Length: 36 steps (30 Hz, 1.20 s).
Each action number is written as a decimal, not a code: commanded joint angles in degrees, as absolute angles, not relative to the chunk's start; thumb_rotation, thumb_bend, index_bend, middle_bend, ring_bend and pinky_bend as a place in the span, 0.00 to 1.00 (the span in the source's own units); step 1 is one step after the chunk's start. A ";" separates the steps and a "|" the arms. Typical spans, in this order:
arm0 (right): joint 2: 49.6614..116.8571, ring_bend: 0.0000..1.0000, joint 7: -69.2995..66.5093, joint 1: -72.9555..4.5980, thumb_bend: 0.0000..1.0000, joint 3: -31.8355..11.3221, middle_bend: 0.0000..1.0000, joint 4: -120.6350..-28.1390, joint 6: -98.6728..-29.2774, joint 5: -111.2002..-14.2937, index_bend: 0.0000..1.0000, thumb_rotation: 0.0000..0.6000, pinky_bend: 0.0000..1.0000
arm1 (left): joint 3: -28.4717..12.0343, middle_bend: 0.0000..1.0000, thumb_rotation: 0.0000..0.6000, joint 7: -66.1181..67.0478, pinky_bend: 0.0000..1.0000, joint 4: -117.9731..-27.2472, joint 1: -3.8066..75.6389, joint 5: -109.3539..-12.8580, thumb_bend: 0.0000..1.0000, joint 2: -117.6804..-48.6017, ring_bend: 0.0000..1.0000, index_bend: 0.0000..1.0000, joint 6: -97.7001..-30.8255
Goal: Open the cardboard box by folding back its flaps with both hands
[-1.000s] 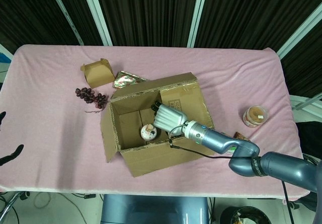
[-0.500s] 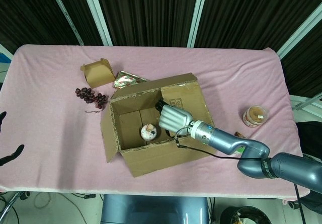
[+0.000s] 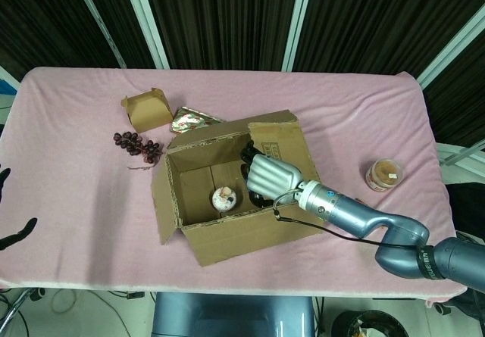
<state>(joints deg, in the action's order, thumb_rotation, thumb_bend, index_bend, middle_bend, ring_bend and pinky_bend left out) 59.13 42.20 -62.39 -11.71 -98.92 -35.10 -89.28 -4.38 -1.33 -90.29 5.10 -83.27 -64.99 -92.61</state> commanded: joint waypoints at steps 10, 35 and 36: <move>54.32 0.16 49.78 -61.27 0.62 -11.94 0.36 -101.73 -35.76 -84.71 0.43 1.00 0.23 | -4.59 0.00 1.00 -0.75 0.00 -90.58 4.83 -83.45 0.17 -64.93 0.00 0.00 -92.27; 42.74 0.13 56.14 -58.61 0.60 -10.81 0.31 -105.89 -37.43 -79.64 0.34 1.00 0.22 | -4.93 0.00 1.00 -0.22 0.00 -91.06 4.37 -84.12 0.17 -64.63 0.00 0.00 -91.92; 42.35 0.13 56.16 -58.41 0.60 -10.75 0.31 -105.98 -37.59 -79.55 0.32 1.00 0.22 | -4.96 0.00 1.00 -0.25 0.00 -91.11 4.36 -84.03 0.17 -64.61 0.00 0.00 -91.84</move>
